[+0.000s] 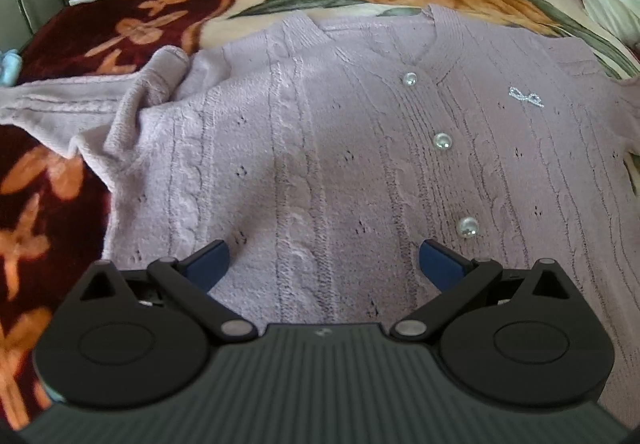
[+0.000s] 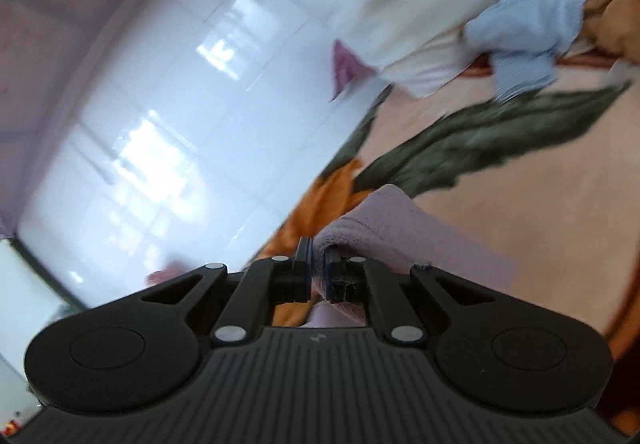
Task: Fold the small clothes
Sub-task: 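Carry the held sleeve across the cardigan body with the right gripper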
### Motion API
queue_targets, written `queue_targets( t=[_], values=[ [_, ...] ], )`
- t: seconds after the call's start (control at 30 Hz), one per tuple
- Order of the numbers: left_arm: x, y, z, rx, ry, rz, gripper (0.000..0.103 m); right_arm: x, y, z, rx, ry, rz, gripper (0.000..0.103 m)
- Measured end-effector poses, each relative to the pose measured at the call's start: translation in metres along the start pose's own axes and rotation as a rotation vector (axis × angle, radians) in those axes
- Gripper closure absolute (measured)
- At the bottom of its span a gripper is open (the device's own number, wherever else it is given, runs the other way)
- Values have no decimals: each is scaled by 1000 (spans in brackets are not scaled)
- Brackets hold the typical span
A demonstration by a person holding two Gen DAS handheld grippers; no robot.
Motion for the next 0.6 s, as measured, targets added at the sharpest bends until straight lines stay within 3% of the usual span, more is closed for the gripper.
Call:
queue_targets(
  t=[0.33,0.6],
  values=[
    [-12,-5,11,6,-18,-35,0,-9,33,88,-142,-89,4,97],
    [-39,-17,39,-11,-71,-108,0,0,69,166,-250,-188,58,97]
  ],
)
Point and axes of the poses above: each gripper's, at about its wrist camera, not at the fingertips, and x roughly the way its jaws point, z to its left, y to its underside, the point moved 5 cm from there along x, roughly the way its jaws point, and after that the axes turned 13 degrees about y, right-handed, at the moved point
